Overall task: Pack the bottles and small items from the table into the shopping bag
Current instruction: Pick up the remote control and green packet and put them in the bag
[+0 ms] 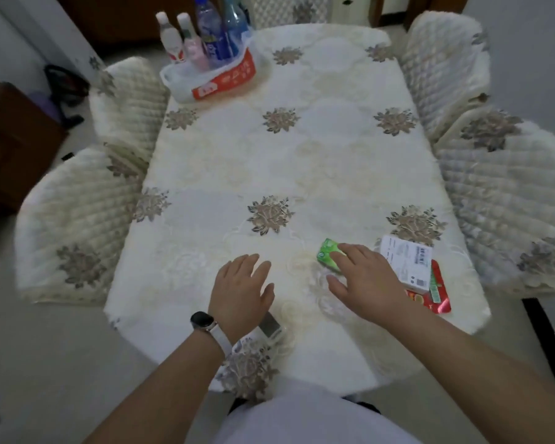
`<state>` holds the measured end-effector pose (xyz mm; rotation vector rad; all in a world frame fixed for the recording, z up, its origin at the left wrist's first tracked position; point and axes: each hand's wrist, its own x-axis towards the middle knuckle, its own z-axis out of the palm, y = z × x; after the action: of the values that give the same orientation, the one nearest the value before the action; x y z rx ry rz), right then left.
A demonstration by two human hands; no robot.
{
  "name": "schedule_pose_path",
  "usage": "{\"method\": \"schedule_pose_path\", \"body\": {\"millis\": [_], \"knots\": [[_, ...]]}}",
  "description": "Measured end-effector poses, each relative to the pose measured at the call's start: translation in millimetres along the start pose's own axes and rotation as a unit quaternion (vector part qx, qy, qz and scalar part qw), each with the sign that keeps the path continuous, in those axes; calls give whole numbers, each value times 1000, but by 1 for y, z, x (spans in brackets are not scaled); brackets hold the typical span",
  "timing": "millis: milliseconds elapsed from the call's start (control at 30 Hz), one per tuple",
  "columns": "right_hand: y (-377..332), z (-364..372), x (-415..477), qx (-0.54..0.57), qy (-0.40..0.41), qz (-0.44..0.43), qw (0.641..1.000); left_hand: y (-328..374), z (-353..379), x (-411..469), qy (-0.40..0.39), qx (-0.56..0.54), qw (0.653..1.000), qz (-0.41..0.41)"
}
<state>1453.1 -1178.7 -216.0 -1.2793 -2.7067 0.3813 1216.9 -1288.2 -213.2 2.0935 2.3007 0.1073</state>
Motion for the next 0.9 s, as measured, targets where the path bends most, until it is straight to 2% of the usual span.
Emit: {"method": "schedule_pose_path", "body": {"millis": [100,200,367,567,667,800,900], "knots": [[10,12,17,4,-28,-30,999,2,11,-16,-24,-27,994,-105],[15,26,33,6,-69,-37,997,4,29,-33,-32,-87,974,-209],[21,47,54,14,-99,-9,995,11,56,-44,-74,-176,902,-387],[25,56,67,8,-154,56,986,26,69,-38,-79,-200,866,-451],[24,58,70,17,-162,81,983,26,72,-33,-77,-250,835,-484],[23,58,73,32,-167,98,981,25,73,-27,-61,-327,785,-523],[20,55,69,85,-172,82,978,27,70,-33,-60,-367,769,-520]]}}
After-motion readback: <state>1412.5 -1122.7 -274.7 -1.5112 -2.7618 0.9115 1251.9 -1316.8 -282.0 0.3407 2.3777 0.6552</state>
